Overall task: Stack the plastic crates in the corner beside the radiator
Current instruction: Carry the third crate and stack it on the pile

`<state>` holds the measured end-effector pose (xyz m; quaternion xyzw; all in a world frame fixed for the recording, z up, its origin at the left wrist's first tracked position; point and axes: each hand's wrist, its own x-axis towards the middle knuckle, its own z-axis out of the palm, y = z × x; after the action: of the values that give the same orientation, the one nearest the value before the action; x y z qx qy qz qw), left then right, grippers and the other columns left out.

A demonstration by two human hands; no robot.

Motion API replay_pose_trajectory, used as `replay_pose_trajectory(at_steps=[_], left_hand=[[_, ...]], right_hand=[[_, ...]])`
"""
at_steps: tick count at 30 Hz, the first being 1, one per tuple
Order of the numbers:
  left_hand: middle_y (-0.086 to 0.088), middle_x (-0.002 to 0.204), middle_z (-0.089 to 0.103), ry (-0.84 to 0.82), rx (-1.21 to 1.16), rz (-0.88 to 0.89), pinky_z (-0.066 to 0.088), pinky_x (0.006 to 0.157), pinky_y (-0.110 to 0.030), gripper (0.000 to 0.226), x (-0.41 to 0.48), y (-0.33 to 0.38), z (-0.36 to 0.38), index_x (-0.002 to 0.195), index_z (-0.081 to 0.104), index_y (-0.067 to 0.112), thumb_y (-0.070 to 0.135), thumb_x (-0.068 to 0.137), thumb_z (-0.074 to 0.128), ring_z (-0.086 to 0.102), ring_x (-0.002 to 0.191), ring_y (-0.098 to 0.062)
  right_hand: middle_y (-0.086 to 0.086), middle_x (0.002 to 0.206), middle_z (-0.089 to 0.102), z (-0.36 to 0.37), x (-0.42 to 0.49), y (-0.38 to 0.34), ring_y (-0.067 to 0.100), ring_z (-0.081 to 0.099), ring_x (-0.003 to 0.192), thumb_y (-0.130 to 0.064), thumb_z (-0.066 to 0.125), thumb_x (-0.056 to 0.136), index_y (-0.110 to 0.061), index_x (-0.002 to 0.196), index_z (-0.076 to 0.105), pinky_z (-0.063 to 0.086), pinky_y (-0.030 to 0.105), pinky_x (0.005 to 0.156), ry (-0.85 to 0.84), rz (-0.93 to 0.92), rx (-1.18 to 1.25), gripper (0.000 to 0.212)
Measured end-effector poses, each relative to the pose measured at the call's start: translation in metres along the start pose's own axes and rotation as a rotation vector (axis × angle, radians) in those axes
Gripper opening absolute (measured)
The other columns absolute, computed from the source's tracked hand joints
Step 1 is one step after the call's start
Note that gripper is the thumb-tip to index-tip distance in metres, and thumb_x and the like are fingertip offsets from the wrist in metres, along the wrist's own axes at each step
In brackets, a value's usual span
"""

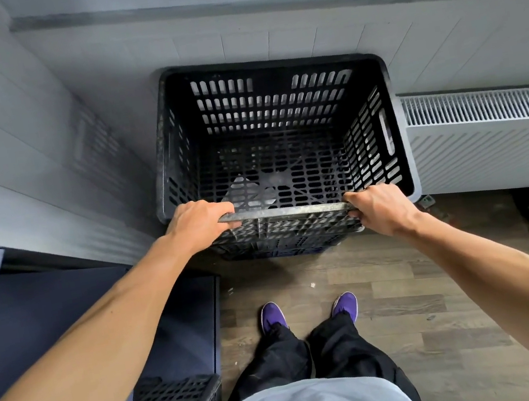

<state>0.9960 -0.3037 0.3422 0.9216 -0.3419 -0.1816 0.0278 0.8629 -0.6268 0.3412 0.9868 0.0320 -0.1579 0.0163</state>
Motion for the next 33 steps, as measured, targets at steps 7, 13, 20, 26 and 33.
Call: replay_pose_trajectory(at_steps=[7, 13, 20, 26, 33], left_hand=[[-0.002, 0.071, 0.062, 0.011, -0.001, -0.017, 0.036, 0.073, -0.034, 0.034, -0.006, 0.001, 0.004, 0.124, 0.059, 0.026, 0.044, 0.096, 0.051, 0.063, 0.080, -0.027], [-0.005, 0.096, 0.074, 0.078, 0.060, 0.009, 0.038, 0.069, -0.032, 0.034, -0.007, 0.002, 0.010, 0.129, 0.056, 0.027, 0.037, 0.098, 0.050, 0.067, 0.089, -0.026], [-0.008, 0.092, 0.072, 0.054, 0.062, -0.007, 0.040, 0.069, -0.035, 0.032, 0.001, 0.004, 0.000, 0.123, 0.060, 0.023, 0.038, 0.098, 0.047, 0.066, 0.087, -0.029], [-0.006, 0.098, 0.074, 0.081, 0.048, -0.011, 0.041, 0.072, -0.034, 0.036, -0.004, 0.002, 0.001, 0.128, 0.058, 0.025, 0.040, 0.097, 0.048, 0.067, 0.089, -0.028], [-0.005, 0.092, 0.073, 0.085, 0.034, 0.007, 0.038, 0.068, -0.031, 0.031, -0.001, 0.026, 0.011, 0.120, 0.059, 0.021, 0.040, 0.098, 0.047, 0.068, 0.089, -0.026]], right_hand=[[0.005, 0.081, 0.071, -0.004, -0.001, -0.005, 0.027, 0.069, 0.074, -0.027, 0.059, 0.094, -0.014, 0.108, 0.059, 0.055, 0.037, 0.065, -0.005, 0.010, -0.006, 0.020], [0.005, 0.075, 0.070, -0.003, -0.004, -0.009, 0.028, 0.068, 0.069, -0.024, 0.060, 0.092, -0.015, 0.106, 0.061, 0.051, 0.034, 0.060, 0.014, 0.063, -0.027, 0.017], [0.006, 0.071, 0.067, -0.004, 0.000, -0.010, 0.028, 0.063, 0.062, -0.020, 0.062, 0.091, -0.013, 0.108, 0.060, 0.046, 0.032, 0.056, 0.014, 0.091, -0.026, 0.019], [0.007, 0.070, 0.068, -0.002, -0.002, -0.011, 0.031, 0.066, 0.064, -0.019, 0.061, 0.090, -0.012, 0.106, 0.060, 0.042, 0.031, 0.055, 0.027, 0.071, -0.041, 0.017], [0.007, 0.075, 0.072, -0.005, -0.007, 0.011, 0.030, 0.069, 0.069, -0.024, 0.060, 0.092, -0.014, 0.107, 0.061, 0.044, 0.031, 0.057, 0.021, 0.072, -0.073, 0.017]])
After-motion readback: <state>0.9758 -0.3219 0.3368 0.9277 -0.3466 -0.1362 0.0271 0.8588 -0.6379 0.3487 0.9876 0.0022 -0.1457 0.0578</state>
